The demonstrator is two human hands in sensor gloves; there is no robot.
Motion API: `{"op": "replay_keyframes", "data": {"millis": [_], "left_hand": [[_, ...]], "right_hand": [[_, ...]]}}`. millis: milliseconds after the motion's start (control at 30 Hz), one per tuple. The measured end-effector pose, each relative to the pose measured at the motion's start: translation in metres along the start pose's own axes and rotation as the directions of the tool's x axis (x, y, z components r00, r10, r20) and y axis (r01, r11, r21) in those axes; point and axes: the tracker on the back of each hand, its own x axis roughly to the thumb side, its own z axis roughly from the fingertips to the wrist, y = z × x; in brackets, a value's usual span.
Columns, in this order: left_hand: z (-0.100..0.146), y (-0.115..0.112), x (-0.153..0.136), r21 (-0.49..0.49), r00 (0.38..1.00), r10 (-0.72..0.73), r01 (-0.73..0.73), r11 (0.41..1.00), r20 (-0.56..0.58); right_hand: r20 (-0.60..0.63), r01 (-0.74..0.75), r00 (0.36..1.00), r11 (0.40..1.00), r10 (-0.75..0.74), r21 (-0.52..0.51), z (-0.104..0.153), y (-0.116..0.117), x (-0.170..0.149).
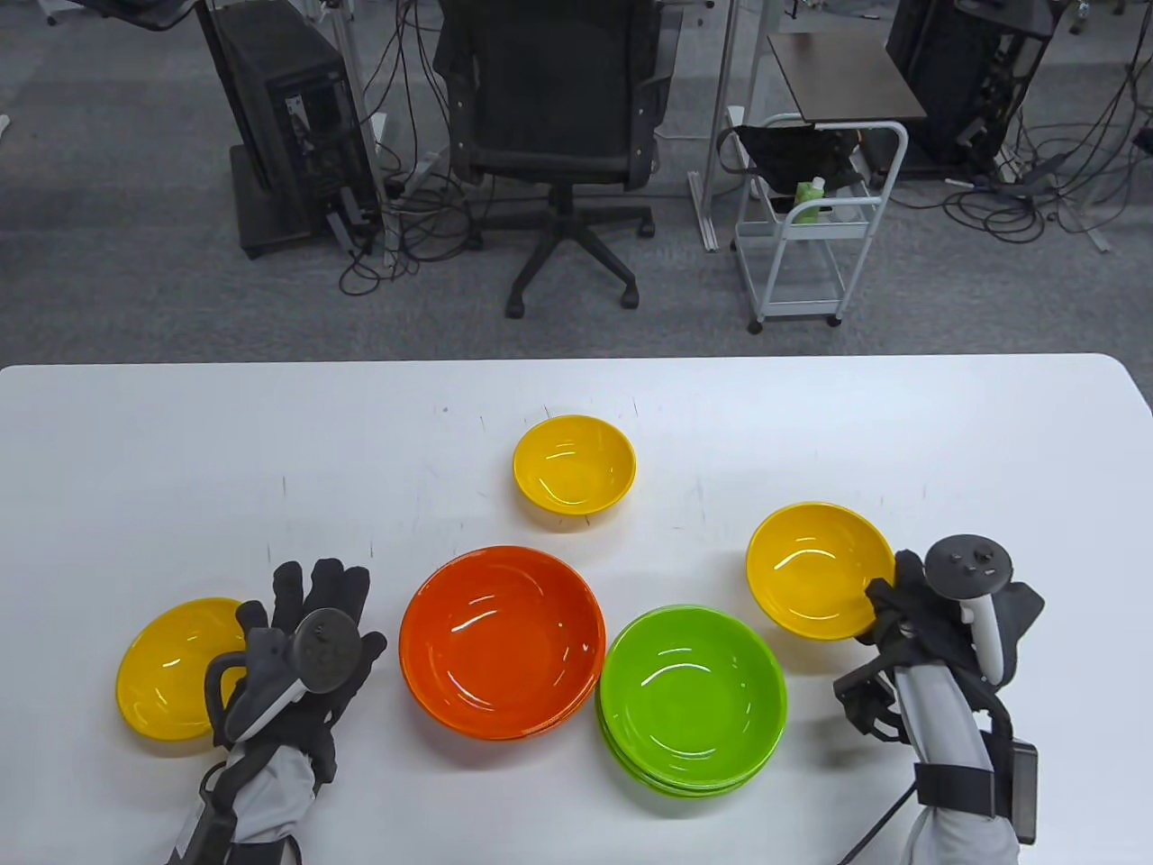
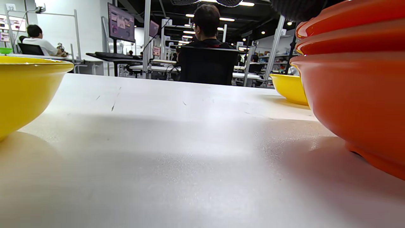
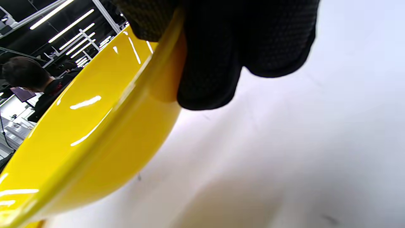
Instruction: Nest bowls by color group
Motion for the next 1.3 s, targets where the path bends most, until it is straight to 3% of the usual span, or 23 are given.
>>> {"op": "replay_keyframes", "data": {"millis": [233,500,1000,1167,1300], "left_hand": [[0.002,0.007,0.000,0.053,0.999,0.039,-0.041,0.998,0.038],[0.004,0.012,0.004,0.086,0.998,0.037,-0.041,0.995,0.057],[0.004,0.007,0.019,0.094,0.991,-0.124,0.119,0.988,0.045],[0.004,0.006,0.018,0.084,0.993,-0.114,0.110,0.990,0.041],[0.004,0.006,0.017,0.079,0.994,-0.104,0.100,0.992,0.040]], "right_hand": [[0.072,0.002,0.997,0.999,-0.006,0.044,-0.004,-0.002,0.085],[0.033,0.111,0.993,0.988,-0.116,0.109,-0.015,0.020,0.144],[-0.015,0.000,1.000,0.984,0.003,0.181,-0.030,0.123,0.200],[-0.026,-0.039,0.999,0.980,0.045,0.195,-0.031,0.144,0.206],[-0.038,-0.073,0.996,0.986,0.079,0.148,-0.029,0.154,0.212]]}}
